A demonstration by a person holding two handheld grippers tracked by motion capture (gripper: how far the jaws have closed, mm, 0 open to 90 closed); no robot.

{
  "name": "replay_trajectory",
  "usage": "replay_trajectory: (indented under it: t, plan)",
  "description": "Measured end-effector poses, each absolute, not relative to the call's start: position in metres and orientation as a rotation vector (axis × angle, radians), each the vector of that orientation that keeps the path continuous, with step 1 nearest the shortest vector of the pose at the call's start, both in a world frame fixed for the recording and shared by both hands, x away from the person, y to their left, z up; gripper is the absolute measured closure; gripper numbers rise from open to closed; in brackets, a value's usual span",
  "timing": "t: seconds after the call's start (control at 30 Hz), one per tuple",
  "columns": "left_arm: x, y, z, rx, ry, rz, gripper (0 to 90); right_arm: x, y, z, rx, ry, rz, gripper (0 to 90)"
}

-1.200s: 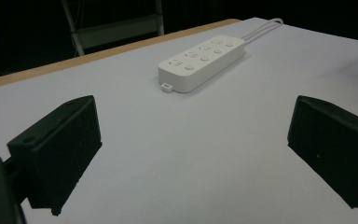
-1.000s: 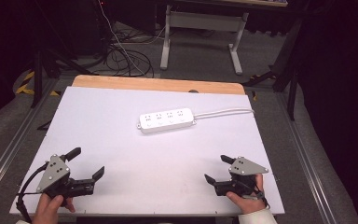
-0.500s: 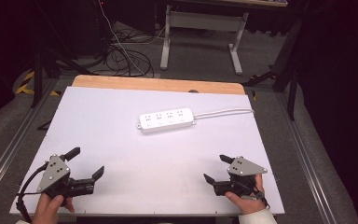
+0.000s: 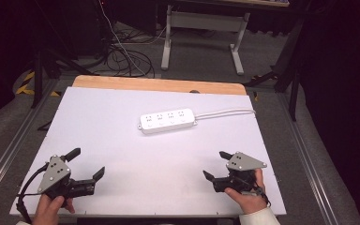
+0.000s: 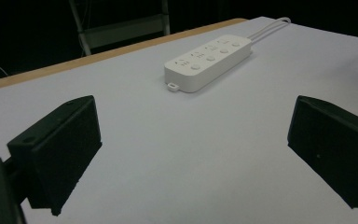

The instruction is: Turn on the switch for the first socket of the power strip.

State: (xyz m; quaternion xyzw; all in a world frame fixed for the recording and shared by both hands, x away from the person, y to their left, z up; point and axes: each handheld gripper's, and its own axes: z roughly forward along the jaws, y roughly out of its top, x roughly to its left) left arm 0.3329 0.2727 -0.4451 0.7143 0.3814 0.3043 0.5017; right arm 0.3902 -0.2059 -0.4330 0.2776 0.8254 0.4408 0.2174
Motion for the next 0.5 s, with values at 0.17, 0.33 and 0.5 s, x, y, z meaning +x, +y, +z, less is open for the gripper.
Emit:
replay_trajectory:
  t: [0.17,0.33,0.5]
  plan:
    - [0.333,0.273,-0.445,1.728,0.922,0.738,3.1,0.397,-0.204,-0.424,0.759,2.301,1.244,15.3]
    - [0.333,0.273,-0.445,1.726,0.926,0.736,3.2,0.403,-0.198,-0.415,0.744,2.32,1.244,15.3]
    - [0.333,0.273,-0.445,1.726,0.925,0.736,3.2,0.41,-0.195,-0.405,0.735,2.328,1.237,15.3]
